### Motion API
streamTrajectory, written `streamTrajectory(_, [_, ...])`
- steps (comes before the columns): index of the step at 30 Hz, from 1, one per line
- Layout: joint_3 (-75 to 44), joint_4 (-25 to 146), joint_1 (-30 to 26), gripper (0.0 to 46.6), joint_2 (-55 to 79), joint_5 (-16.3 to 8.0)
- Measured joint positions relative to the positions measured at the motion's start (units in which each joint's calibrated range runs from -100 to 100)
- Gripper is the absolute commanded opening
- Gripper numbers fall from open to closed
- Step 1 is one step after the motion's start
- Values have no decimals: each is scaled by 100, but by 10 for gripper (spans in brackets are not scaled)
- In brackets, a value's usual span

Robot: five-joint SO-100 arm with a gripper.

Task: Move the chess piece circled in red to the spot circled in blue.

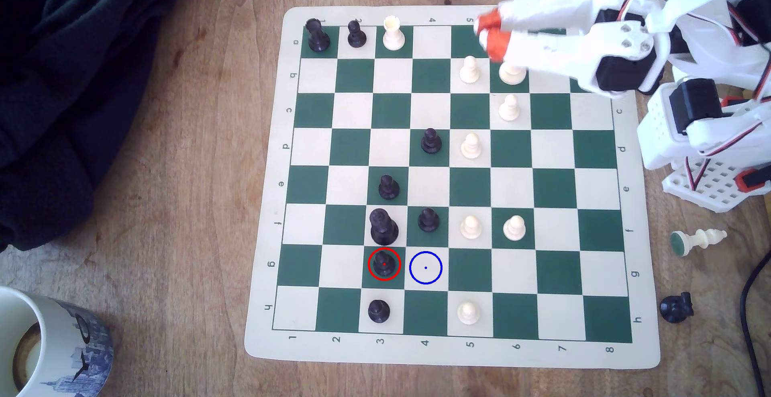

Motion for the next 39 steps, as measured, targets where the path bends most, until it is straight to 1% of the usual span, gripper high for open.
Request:
streamTrajectory(2, [-461, 446, -147, 8, 411, -24])
streamTrajectory(4, [-931, 813, -280, 8, 947, -166])
streamTrajectory(5, [-1274, 1036, -457, 9, 1458, -220])
streamTrajectory(8, [-1699, 1323, -686, 14, 2111, -327])
streamTrajectory(9, [-1961, 1482, -745, 13, 2639, -415])
streamTrajectory(11, [-2178, 1554, -870, 12, 3025, -498])
streamTrajectory(13, [-2567, 1562, -1047, 13, 3578, -689])
streamTrajectory(17, [-2955, 1586, -1143, 14, 4256, -816])
streamTrajectory(21, [-3452, 1865, -1084, 11, 4876, -855])
streamTrajectory(22, [-3705, 2040, -1084, 11, 5228, -855])
streamTrajectory(27, [-4112, 2191, -1010, 18, 5882, -884])
streamTrajectory(29, [-4211, 2191, -1032, 33, 6016, -884])
streamTrajectory(30, [-4302, 2199, -1047, 56, 6125, -904])
streamTrajectory(34, [-4591, 2295, -1084, 103, 6535, -938])
streamTrajectory(37, [-4663, 2311, -1128, 97, 6812, -943])
streamTrajectory(39, [-4763, 2319, -1165, 101, 6954, -943])
